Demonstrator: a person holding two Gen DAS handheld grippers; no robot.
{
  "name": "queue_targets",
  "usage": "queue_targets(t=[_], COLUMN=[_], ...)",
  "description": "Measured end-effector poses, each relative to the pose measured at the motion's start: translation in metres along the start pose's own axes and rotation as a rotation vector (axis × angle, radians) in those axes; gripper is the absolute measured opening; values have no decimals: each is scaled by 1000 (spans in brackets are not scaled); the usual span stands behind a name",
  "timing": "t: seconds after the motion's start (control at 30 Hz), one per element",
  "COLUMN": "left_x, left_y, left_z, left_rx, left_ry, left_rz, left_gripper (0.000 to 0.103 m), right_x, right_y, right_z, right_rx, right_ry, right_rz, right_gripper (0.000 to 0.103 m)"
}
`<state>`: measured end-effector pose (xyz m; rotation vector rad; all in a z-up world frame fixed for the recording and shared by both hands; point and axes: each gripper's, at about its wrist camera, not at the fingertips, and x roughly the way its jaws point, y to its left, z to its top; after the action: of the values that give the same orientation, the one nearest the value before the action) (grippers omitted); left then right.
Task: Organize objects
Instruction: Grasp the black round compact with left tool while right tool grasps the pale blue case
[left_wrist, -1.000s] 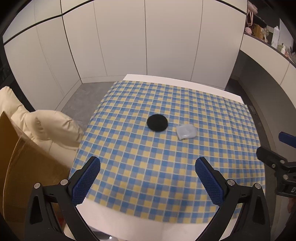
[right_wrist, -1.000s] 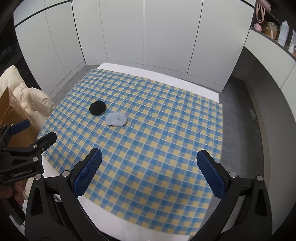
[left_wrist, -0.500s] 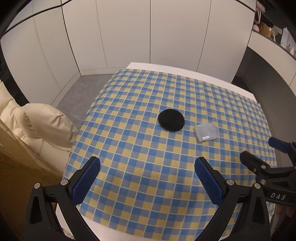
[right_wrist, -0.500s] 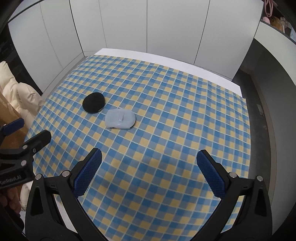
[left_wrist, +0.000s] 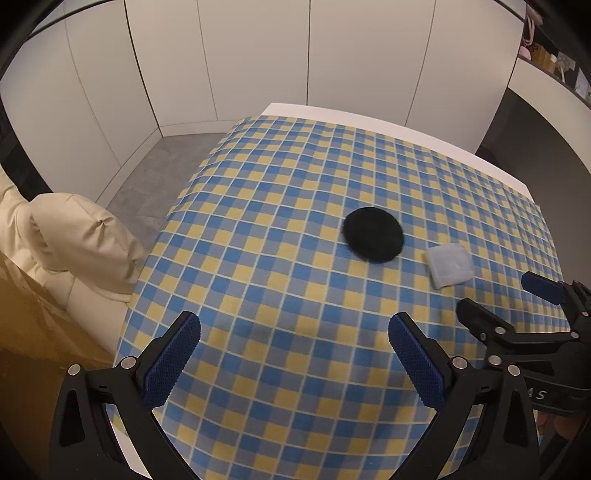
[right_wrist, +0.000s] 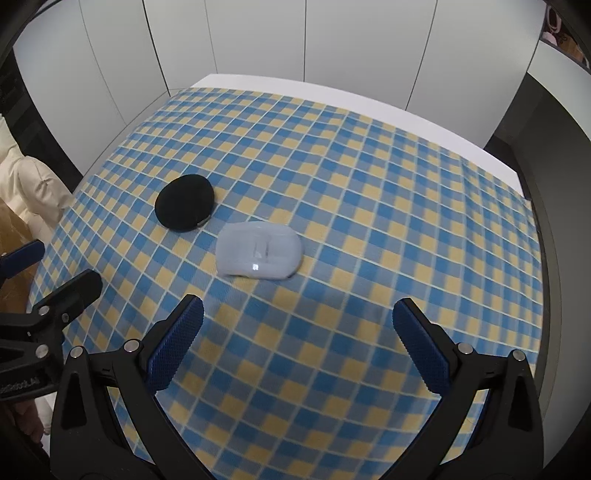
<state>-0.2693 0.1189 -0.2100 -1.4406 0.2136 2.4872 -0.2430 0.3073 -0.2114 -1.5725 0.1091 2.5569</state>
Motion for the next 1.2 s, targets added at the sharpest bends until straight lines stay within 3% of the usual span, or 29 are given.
queue_targets(t=[0.2,0.27,0.4,0.5,0.6,0.87,1.07,1.2], left_x=[9,12,17,22,26,51,67,72], left_y=[7,7,7,4,-5,-30,-58,-66], left_z=[5,8,13,15,17,28,41,53], left_rx=[2,1,-4,-1,30,75,142,142], left_ry=[0,-4,-12,-1,-4,15,14,20], left_rz=[7,5,-1,-8,-7,-63,-54,-74], left_gripper=[101,101,101,101,101,101,91,71], right_x=[12,15,25,26,25,25,24,22], right_y=[13,14,11,9,6,-16,-37,-48], right_z=[8,11,13,12,14,17,16,13], right_rx=[1,1,15,24,20,45,74,94], right_ry=[-12,-12,6,-9,-28,-38,-31,-25], right_rz=[-4,-6,-6,-7,-6,-16,-24,-27], right_gripper=[102,97,77,73,60,59,59,59])
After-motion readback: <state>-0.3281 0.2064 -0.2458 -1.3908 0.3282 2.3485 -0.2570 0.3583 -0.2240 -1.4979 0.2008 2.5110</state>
